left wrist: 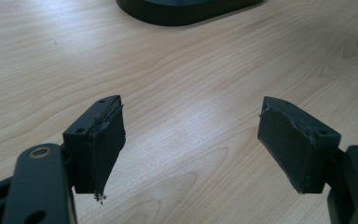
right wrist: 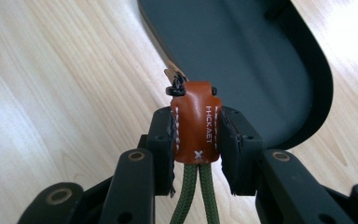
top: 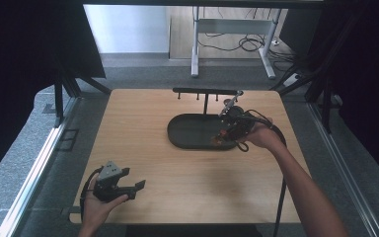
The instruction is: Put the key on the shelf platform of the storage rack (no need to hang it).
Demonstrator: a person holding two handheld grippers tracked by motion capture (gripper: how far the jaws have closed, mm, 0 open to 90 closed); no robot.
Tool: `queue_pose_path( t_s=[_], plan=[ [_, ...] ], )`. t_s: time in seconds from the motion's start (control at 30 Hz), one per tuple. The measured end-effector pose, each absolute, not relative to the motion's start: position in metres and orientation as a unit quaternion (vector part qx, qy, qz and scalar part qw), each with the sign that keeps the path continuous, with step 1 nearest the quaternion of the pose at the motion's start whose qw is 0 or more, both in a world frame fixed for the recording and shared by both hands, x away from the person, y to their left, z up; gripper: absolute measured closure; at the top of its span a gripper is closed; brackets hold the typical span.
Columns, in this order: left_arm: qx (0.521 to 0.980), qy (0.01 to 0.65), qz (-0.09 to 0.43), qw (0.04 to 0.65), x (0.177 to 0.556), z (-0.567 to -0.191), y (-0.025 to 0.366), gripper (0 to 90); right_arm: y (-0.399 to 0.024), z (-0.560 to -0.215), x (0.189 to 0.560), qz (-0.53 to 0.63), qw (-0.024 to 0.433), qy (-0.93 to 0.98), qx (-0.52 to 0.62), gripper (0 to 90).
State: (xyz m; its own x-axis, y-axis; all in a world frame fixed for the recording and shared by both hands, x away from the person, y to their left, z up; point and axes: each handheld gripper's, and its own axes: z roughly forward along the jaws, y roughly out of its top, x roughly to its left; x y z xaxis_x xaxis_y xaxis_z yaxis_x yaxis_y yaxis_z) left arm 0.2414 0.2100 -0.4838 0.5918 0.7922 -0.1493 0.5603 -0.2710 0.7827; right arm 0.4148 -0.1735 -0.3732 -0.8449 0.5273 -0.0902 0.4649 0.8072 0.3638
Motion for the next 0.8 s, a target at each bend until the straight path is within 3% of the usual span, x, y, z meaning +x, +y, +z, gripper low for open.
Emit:
queue_pose_path(
  t_s=[0.8],
  plan=[
    [0.784, 0.429, 0.137, 0.428, 0.24, -0.482, 0.213, 23.2, -0.152, -0.376, 0.445, 0.159, 0.109, 0.946, 0.26, 67.3]
  ],
)
